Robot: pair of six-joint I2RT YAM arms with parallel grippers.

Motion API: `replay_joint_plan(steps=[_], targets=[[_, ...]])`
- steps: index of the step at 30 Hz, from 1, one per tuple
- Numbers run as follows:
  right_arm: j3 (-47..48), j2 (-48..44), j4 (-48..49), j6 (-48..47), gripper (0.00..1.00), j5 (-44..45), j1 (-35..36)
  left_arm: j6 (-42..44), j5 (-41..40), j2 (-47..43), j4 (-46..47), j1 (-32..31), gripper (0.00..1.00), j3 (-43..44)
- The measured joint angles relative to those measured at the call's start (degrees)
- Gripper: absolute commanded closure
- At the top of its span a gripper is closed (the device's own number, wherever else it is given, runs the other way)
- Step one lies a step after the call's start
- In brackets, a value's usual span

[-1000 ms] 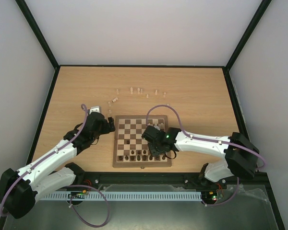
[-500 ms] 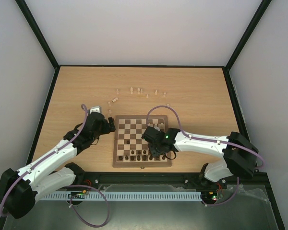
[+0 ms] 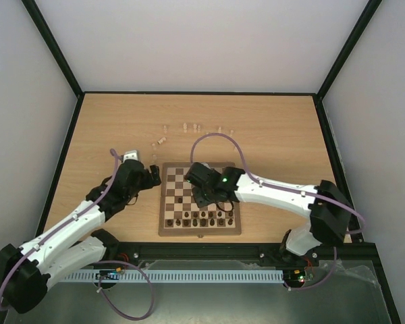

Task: Set up the chess pieces on the board
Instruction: Move the chess piece to the chessboard.

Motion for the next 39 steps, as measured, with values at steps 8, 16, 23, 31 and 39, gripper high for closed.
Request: replay_joint_plan(steps=[8,16,23,31,39], targets=[[9.5,12.1,0.3,-2.8,0.58,-1.5,0.6,-1.6,-1.0,-6.0,-1.4,0.0,0.00,-0.9],[16.1,20.0,0.3,-4.4,0.59,-3.0,1.8,-3.7,-1.1,-12.2,-2.8,0.0,0.01,-1.9],[18.1,22.8,0.2,-5.3,0.66,-3.1,1.9,-4.4,-1.1,-14.0,-3.2,0.0,0.01,-2.0],[18.7,24.0,0.0,-5.9,0.75,-3.2,1.9,-4.6,-1.1,-14.1,-3.4,0.0,0.01,-2.0],[18.7,24.1,0.2,-6.1,0.85,-4.0,1.9,-4.8,-1.2,-15.0,-3.5,0.0,0.01,-2.3]])
